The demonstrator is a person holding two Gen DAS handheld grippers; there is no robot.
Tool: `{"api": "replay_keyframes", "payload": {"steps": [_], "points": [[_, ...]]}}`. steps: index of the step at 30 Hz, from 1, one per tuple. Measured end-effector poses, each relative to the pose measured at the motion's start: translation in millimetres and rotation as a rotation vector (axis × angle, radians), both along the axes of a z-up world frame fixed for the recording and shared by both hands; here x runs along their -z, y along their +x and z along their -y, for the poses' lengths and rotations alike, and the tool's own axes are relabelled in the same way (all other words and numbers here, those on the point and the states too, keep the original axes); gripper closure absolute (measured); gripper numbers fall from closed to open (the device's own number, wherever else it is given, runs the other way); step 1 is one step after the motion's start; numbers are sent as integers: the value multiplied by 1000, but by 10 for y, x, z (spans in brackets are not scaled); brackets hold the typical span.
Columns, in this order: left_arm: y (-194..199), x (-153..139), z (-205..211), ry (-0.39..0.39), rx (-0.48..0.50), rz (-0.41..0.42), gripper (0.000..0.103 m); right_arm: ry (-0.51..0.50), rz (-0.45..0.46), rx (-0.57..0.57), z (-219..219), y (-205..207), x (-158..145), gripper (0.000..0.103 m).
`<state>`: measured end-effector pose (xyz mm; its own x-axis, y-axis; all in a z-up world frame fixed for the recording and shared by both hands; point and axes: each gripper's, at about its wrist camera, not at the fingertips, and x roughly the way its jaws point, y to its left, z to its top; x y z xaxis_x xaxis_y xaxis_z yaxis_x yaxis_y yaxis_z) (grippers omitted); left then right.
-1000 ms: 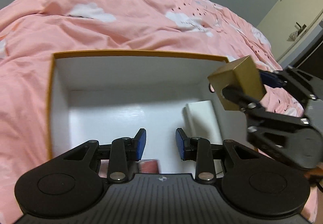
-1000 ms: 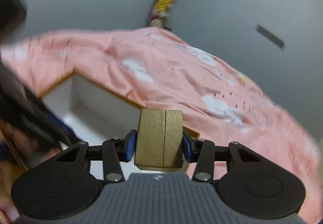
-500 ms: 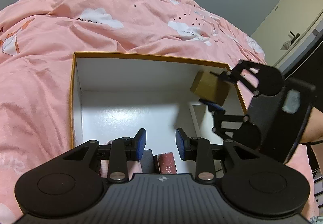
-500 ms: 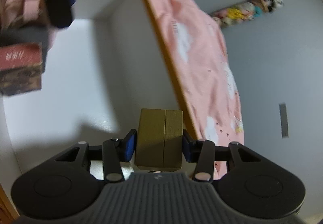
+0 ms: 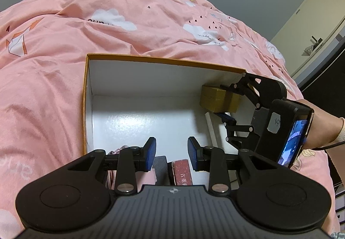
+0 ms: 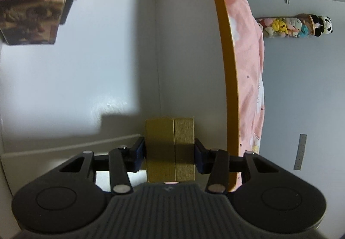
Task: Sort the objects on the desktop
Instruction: 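Lower the gold box into the orange box and open the right tool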
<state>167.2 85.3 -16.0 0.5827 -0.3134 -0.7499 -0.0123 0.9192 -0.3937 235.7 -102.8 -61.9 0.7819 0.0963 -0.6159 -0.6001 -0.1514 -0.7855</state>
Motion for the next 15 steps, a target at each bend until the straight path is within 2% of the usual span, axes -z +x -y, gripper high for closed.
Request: {"api": "replay_keyframes", "payload": {"steps": [6, 10, 15], "points": [[-39, 7, 10, 3, 1, -9, 67, 13, 2, 38, -8, 39, -32, 52], [-53, 20, -15, -3, -7, -15, 67, 1, 61, 43, -30, 76, -54, 46], [-58, 41, -48, -11, -13, -20, 67, 27, 50, 67, -36, 92, -156, 46]]}}
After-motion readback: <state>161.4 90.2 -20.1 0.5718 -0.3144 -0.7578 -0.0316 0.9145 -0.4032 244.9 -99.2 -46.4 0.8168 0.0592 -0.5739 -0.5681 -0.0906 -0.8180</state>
